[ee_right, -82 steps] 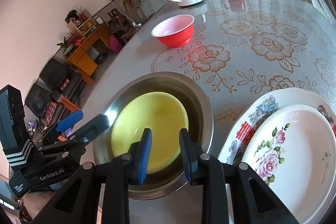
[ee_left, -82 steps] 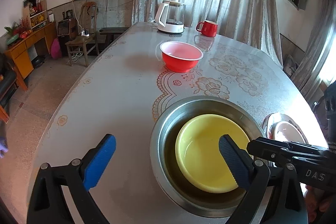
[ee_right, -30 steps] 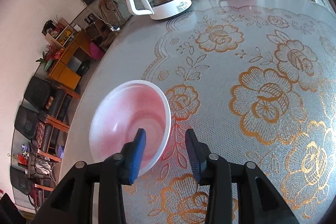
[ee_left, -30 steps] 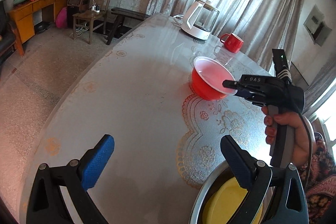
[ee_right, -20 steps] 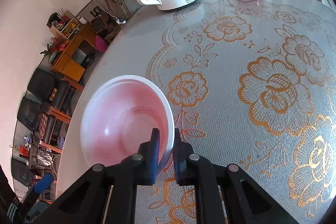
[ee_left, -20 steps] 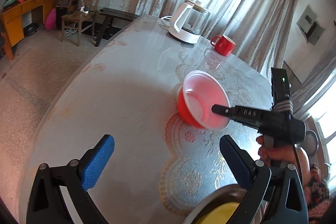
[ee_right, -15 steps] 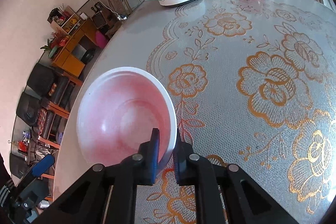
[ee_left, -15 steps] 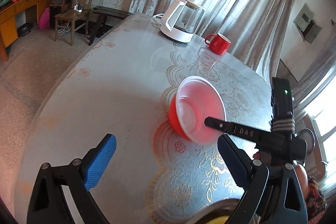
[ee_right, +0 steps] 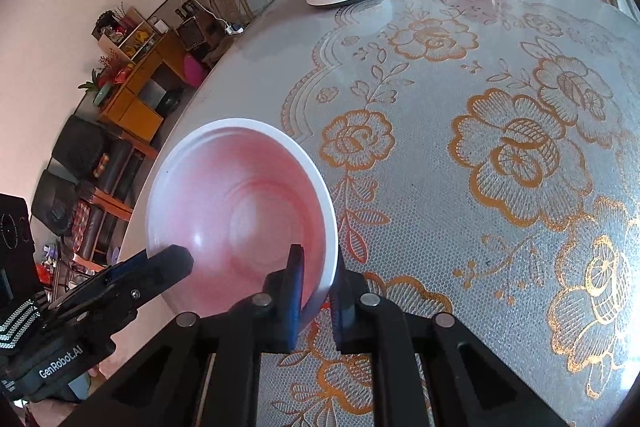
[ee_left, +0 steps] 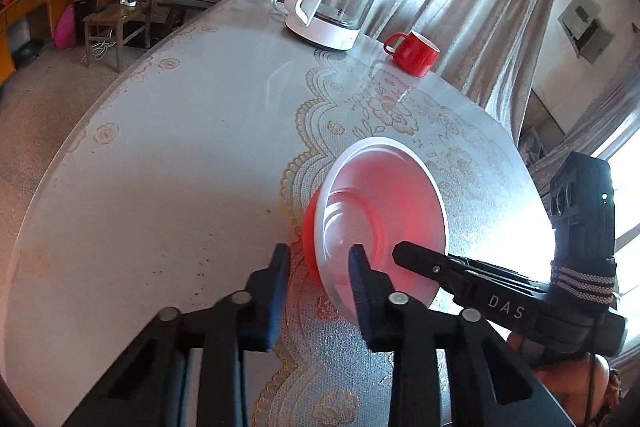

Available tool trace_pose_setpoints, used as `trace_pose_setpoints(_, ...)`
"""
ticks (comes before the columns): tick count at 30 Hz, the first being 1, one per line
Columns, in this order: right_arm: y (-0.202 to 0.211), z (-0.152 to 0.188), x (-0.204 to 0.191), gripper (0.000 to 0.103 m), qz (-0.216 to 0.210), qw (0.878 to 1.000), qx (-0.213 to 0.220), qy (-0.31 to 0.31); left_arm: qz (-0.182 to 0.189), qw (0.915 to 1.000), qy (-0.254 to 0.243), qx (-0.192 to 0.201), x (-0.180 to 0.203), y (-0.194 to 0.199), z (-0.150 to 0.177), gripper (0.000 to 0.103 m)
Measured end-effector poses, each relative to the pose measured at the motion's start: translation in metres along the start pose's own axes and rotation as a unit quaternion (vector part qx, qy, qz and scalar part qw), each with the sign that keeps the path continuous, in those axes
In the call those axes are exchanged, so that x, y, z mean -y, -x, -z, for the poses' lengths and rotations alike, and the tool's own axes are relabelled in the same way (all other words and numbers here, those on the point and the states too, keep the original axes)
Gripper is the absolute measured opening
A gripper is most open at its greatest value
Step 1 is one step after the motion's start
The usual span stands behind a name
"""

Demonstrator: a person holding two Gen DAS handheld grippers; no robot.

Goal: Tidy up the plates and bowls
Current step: 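Lift the red plastic bowl with the right tool while the left tool grips its rim, then carry the red plastic bowl over the steel basin with both tools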

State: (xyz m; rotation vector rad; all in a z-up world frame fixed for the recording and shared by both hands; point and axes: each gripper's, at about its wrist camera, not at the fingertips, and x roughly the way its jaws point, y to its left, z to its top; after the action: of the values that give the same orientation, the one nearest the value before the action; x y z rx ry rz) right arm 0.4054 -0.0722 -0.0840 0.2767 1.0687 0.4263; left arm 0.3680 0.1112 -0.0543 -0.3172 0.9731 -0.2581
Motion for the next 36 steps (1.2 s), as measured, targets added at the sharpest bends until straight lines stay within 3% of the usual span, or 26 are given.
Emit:
trace_pose_setpoints(3, 0.003, 0.002, 0.001, 0.009, 0.003, 1.000, 0.002, -0.001, -0.012, 0.9998, -0.010, -0.009, 0.002, -0.001, 0.002, 0.019)
trace_pose_setpoints(14, 0.018, 0.011, -0.001, 0.008, -0.005, 1.000, 0.009, -0.004, -0.009, 0.9997, -0.020, -0.014, 0.003, 0.008, 0.009, 0.016)
trace_pose_setpoints(25, 0.047, 0.030, -0.009, 0.008, -0.019, 0.999, 0.029, -0.005, 0.008, 0.9994, -0.026, 0.021, 0.011, 0.046, 0.024, 0.016)
trace_pose_setpoints(36, 0.096, 0.073, -0.022, 0.008, -0.051, 0.997, 0.054, -0.009, 0.034, 0.9966, -0.035, 0.066, 0.022, 0.107, 0.066, 0.016)
